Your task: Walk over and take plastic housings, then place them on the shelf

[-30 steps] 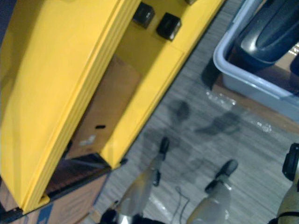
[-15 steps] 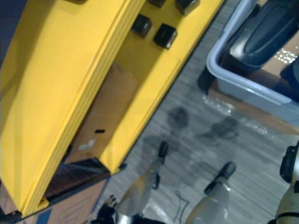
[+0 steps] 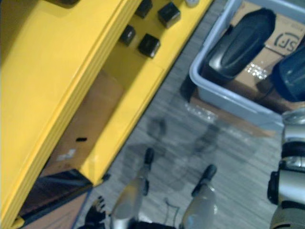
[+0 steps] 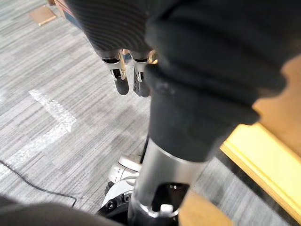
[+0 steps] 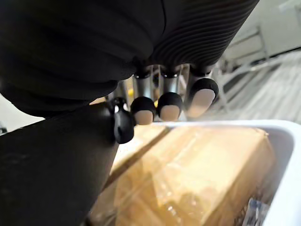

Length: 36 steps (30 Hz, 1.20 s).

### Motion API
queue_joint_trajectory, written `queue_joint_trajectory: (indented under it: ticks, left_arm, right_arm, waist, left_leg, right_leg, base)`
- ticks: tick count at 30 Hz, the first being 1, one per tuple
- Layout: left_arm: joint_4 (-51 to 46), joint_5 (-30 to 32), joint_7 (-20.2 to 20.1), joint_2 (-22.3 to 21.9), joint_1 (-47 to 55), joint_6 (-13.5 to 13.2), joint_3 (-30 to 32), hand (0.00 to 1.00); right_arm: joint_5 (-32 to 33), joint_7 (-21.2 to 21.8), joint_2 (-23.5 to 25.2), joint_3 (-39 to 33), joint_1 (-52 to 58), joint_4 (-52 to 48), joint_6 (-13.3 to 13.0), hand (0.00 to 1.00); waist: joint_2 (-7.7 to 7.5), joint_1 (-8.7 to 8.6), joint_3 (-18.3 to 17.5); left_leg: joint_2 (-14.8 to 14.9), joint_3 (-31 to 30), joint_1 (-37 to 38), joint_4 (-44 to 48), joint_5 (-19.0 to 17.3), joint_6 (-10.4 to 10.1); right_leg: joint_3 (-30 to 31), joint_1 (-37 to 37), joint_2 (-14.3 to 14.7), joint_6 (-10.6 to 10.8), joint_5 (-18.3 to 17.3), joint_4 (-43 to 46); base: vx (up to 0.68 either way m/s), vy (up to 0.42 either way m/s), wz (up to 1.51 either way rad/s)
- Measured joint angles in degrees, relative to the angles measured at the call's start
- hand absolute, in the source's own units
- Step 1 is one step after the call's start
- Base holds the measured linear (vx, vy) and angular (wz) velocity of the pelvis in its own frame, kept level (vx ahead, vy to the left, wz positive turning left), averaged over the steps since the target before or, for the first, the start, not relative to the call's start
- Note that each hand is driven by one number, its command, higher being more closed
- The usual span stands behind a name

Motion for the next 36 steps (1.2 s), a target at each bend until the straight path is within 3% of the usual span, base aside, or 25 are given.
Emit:
queue_joint_trajectory:
  ticks: [4, 10, 13, 17, 18, 21, 23, 27, 34, 36]
  left_arm:
    - [-3.47, 2.96, -0.2, 1.54, 0.9, 3.2, 0.12, 0.0]
    - [-7.2, 7.75, -2.59, 4.07, 0.58, 7.31, -0.35, 0.0]
    - [-8.12, 11.51, -6.73, 7.34, -1.64, 10.29, -2.28, 0.0]
    - [-8.7, 12.77, -13.7, 13.33, -7.14, 17.42, -6.78, 0.0]
    - [-8.7, 12.69, -16.04, 14.87, -9.0, 20.38, -8.15, 0.0]
    - [-8.49, 11.8, -19.35, 18.0, -12.93, 25.92, -12.11, 0.0]
    - [-6.41, 11.16, -22.2, 18.3, -14.97, 28.33, -12.77, 0.0]
    - [-1.68, 8.57, -25.6, 20.83, -20.02, 29.41, -18.64, 0.0]
    - [2.63, 2.5, -26.26, 22.07, -22.44, 29.89, -21.91, 0.0]
    - [3.0, 2.31, -25.77, 22.38, -23.24, 29.89, -23.32, 0.0]
  right_arm:
    - [-0.26, -1.77, 4.14, -0.11, 3.95, -1.41, 0.0, 1.0]
    - [-3.76, -2.15, 5.51, -0.11, 5.94, -5.37, 0.0, 1.0]
    - [-4.55, -1.97, 5.81, -0.09, 5.88, -5.63, -0.05, 1.0]
    - [-5.08, -0.77, 5.94, 0.17, 5.41, -5.63, -1.1, 1.0]
    - [-5.31, -0.26, 6.19, 0.21, 4.97, -5.63, -1.62, 1.0]
    - [-6.74, 0.79, 6.63, 0.7, 3.29, -5.63, -2.27, 1.0]
    - [-7.35, 1.81, 6.67, 2.36, 0.69, -5.62, -3.05, 1.0]
    - [-9.85, 2.88, 6.73, 5.31, -2.33, -5.74, -6.29, 1.0]
    - [-11.28, 2.89, 6.91, 6.53, -3.72, -7.77, -9.52, 1.0]
    - [-12.57, 2.89, 6.94, 6.57, -3.72, -8.92, -11.48, 1.0]
  waist:
    - [-2.01, 1.18, -1.47]
    - [-2.34, 2.08, -2.17]
    - [-2.34, 2.09, -2.17]
    - [-2.34, 1.77, -2.17]
    - [-2.34, 1.12, -2.17]
    - [-2.34, -0.13, -2.17]
    - [-2.44, -1.28, -2.22]
    - [-2.42, -3.1, -2.23]
    - [-2.39, -4.74, -2.25]
    - [-2.39, -4.95, -2.25]
  left_leg:
    - [0.02, 0.39, 0.89, 0.02, -0.12, 0.09]
    - [0.05, 1.62, 0.84, 0.03, -0.25, 0.3]
    - [0.16, 1.93, 0.82, 0.04, -0.25, 0.31]
    - [0.16, 3.15, 0.88, 0.05, -0.42, 0.46]
    - [0.15, 3.28, 0.86, 0.05, -0.46, 0.47]
    - [0.3, 4.29, 1.14, 0.06, -0.59, 0.39]
    - [0.34, 5.65, 1.49, 0.06, -0.74, 0.39]
    - [0.84, 7.46, 3.05, 0.05, -1.44, 0.13]
    - [1.84, 9.05, 4.22, 0.04, -1.81, -0.2]
    - [1.83, 9.36, 4.63, 0.04, -2.02, -0.34]
  right_leg:
    - [-0.19, 2.23, 0.6, 0.07, 1.54, -3.24]
    - [0.35, 3.0, 1.18, 0.51, 3.53, -6.68]
    - [0.64, 3.02, 1.39, 0.83, 4.11, -7.28]
    - [1.72, 2.85, 1.65, 0.67, 5.28, -8.8]
    - [1.84, 2.85, 1.71, 0.79, 5.44, -9.1]
    - [2.8, 2.4, 1.88, 0.6, 5.75, -9.27]
    - [4.38, 1.67, 1.97, 0.45, 6.13, -9.37]
    - [6.47, 1.6, 2.55, 0.5, 6.12, -9.44]
    - [8.21, 1.6, 3.65, 0.85, 5.75, -9.84]
    - [8.69, 1.62, 3.66, 0.85, 5.75, -9.83]
  base:
    - [-0.01, -0.003, -0.01]
    - [-0.02, -0.004, -0.09]
    - [0.0, -0.002, -0.05]
    - [0.02, 0.002, -0.12]
    - [0.02, 0.004, -0.09]
    - [0.02, 0.001, -0.16]
    - [0.02, -0.001, -0.37]
    - [0.01, -0.008, -0.24]
    - [0.01, -0.018, -0.16]
    - [0.01, -0.001, -0.09]
